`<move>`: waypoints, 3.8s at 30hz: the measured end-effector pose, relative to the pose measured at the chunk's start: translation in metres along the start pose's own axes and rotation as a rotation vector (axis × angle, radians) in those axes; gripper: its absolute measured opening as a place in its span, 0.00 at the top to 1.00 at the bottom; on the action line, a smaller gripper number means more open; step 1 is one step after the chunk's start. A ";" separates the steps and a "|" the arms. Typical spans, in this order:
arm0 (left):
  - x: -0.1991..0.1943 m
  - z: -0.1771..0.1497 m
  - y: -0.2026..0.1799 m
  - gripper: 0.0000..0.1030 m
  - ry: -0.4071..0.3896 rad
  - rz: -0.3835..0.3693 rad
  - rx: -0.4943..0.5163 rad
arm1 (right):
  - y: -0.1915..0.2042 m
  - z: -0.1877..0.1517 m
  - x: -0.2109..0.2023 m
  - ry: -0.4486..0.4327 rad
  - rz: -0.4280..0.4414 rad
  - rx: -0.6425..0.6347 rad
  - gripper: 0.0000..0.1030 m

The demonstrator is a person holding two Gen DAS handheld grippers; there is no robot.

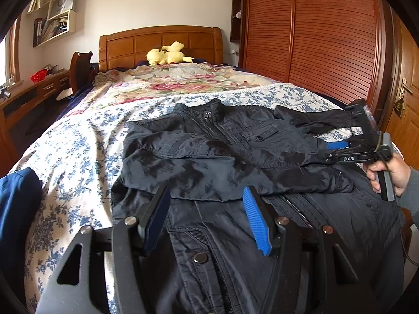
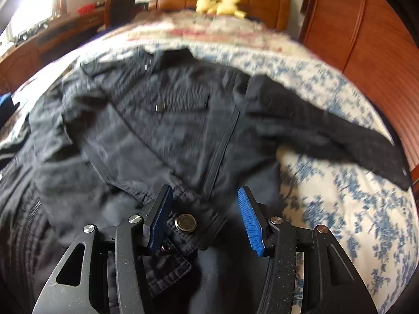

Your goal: Fold large clothes

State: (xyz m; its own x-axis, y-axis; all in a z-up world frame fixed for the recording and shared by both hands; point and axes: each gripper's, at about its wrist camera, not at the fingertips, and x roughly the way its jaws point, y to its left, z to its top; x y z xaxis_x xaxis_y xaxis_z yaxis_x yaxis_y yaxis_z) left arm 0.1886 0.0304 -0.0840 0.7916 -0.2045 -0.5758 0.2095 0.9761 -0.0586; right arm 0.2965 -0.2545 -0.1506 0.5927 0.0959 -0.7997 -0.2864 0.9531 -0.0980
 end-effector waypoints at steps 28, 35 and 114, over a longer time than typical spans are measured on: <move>0.004 -0.001 -0.008 0.45 0.017 -0.004 0.021 | 0.012 -0.014 -0.052 -0.097 -0.048 -0.032 0.74; 0.005 -0.001 -0.008 0.45 0.018 -0.003 0.021 | 0.017 -0.015 -0.058 -0.148 -0.010 -0.035 0.52; 0.119 0.019 -0.005 0.45 -0.018 -0.027 -0.062 | -0.168 0.030 -0.017 -0.116 -0.148 0.228 0.27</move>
State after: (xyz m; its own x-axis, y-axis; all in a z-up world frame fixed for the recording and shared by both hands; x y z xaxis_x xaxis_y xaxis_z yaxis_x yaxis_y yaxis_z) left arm 0.2932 -0.0003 -0.1367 0.7963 -0.2318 -0.5588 0.1955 0.9727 -0.1249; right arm 0.3573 -0.4072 -0.1025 0.7011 -0.0295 -0.7124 -0.0219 0.9978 -0.0629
